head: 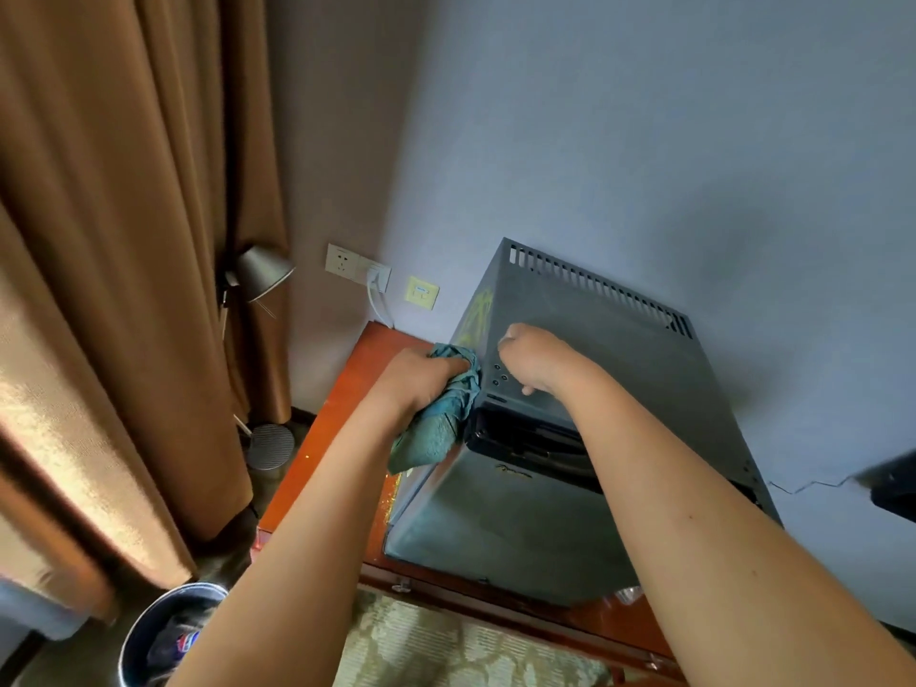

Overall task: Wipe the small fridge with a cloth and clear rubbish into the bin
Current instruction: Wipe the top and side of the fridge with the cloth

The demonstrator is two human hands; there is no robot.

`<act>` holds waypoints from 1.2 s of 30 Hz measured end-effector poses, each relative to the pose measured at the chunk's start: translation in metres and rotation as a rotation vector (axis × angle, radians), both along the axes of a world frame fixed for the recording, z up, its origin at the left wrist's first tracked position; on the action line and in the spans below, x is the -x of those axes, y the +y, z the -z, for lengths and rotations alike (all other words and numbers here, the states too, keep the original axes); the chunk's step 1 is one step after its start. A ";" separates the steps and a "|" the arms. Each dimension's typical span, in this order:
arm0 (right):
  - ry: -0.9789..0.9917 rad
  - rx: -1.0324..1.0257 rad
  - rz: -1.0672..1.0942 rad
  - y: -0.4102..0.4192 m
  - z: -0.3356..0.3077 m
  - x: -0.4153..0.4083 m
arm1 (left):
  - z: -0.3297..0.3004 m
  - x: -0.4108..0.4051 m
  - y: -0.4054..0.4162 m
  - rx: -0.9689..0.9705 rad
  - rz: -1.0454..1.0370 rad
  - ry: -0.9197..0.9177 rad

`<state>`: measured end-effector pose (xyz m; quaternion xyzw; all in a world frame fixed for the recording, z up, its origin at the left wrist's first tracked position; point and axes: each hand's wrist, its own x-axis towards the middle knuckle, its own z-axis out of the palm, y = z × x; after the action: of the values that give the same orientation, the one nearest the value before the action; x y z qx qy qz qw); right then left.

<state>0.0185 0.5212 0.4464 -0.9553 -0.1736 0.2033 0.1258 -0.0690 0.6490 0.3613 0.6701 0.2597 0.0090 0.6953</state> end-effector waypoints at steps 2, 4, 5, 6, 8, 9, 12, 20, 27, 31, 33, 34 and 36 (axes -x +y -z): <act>0.134 -0.076 0.105 0.003 -0.001 -0.009 | 0.001 -0.004 0.003 -0.010 -0.001 -0.006; 0.219 -0.091 0.159 0.006 -0.003 -0.017 | -0.002 -0.014 0.007 -0.051 -0.011 -0.032; 0.242 -0.084 0.167 0.007 -0.005 -0.021 | -0.005 -0.021 0.009 -0.066 -0.011 -0.043; 0.268 -0.067 0.169 0.008 -0.008 -0.024 | -0.008 -0.029 0.012 -0.076 -0.011 -0.057; 0.330 0.004 0.151 0.012 -0.016 -0.032 | -0.013 -0.046 0.016 -0.094 -0.010 -0.083; 0.357 0.048 0.131 0.015 -0.020 -0.035 | -0.015 -0.054 0.018 -0.098 -0.006 -0.095; 0.301 0.034 0.119 0.023 -0.030 -0.048 | -0.013 -0.078 0.026 -0.101 0.006 -0.125; -0.135 -0.089 0.175 0.041 0.001 -0.084 | 0.009 -0.104 0.052 -0.244 0.265 0.026; -0.069 -0.022 0.258 0.051 0.002 -0.098 | 0.002 -0.119 0.054 -0.107 0.189 -0.092; -0.062 0.071 0.248 0.057 -0.004 -0.096 | 0.013 -0.125 0.046 -0.114 0.120 -0.130; -0.065 0.116 0.236 0.060 -0.006 -0.095 | 0.020 -0.126 0.047 -0.127 0.141 -0.070; -0.067 0.133 0.232 0.061 -0.008 -0.095 | 0.021 -0.126 0.049 -0.151 0.164 -0.036; -0.076 0.181 0.207 0.065 -0.013 -0.092 | 0.022 -0.123 0.052 -0.195 0.211 0.002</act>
<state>0.1109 0.5866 0.4596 -0.9826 -0.0599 0.1677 0.0528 0.0540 0.7011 0.3394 0.7580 0.1863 -0.0397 0.6238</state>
